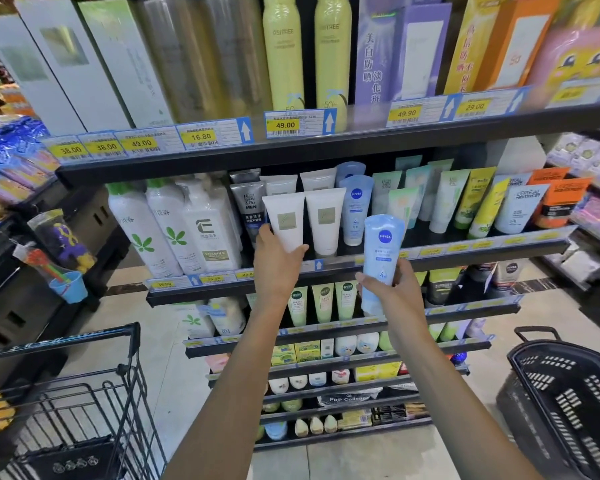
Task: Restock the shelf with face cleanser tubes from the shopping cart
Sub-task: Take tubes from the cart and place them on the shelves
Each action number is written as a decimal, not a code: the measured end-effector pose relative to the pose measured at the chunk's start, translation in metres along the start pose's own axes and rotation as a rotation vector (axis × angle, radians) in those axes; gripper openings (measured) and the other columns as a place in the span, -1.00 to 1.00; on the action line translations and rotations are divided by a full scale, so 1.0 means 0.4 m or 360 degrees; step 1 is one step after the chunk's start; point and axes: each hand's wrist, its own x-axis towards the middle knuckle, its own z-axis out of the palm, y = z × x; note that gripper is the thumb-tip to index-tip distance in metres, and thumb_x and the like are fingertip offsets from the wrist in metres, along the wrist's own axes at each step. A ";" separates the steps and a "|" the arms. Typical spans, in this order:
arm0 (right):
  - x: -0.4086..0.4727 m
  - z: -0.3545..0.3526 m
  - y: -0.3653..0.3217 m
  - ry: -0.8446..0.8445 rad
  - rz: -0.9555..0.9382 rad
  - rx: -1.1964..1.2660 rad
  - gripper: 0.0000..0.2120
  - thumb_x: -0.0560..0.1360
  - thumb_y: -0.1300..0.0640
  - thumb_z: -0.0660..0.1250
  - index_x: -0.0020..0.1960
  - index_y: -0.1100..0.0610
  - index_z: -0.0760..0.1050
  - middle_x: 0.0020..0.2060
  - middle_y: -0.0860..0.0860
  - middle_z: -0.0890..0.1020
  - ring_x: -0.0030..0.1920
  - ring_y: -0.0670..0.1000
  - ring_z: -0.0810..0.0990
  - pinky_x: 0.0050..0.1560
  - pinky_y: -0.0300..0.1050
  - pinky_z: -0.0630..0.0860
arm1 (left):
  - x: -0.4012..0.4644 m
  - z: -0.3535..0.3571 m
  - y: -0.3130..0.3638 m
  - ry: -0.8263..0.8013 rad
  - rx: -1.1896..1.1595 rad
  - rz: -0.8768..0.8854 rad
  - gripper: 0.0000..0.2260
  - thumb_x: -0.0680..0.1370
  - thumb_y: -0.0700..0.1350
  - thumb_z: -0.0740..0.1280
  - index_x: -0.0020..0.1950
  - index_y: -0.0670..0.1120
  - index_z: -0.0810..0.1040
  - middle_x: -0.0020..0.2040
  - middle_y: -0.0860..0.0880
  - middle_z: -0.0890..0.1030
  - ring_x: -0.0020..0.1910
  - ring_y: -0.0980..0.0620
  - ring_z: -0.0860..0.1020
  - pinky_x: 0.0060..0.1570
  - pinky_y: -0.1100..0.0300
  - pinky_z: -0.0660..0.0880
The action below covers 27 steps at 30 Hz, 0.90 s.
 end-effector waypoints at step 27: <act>0.218 0.106 -0.083 0.0335 -0.0421 -0.0706 -0.51 0.42 0.05 0.60 0.22 0.05 0.43 0.02 -0.08 0.60 0.02 -0.04 0.61 -0.14 -0.21 0.55 | -0.029 -0.068 -0.130 -0.0159 0.1012 0.0681 -0.79 0.55 0.01 0.47 -0.01 -0.10 0.56 -0.15 -0.07 0.59 -0.12 -0.11 0.54 -0.04 -0.01 0.46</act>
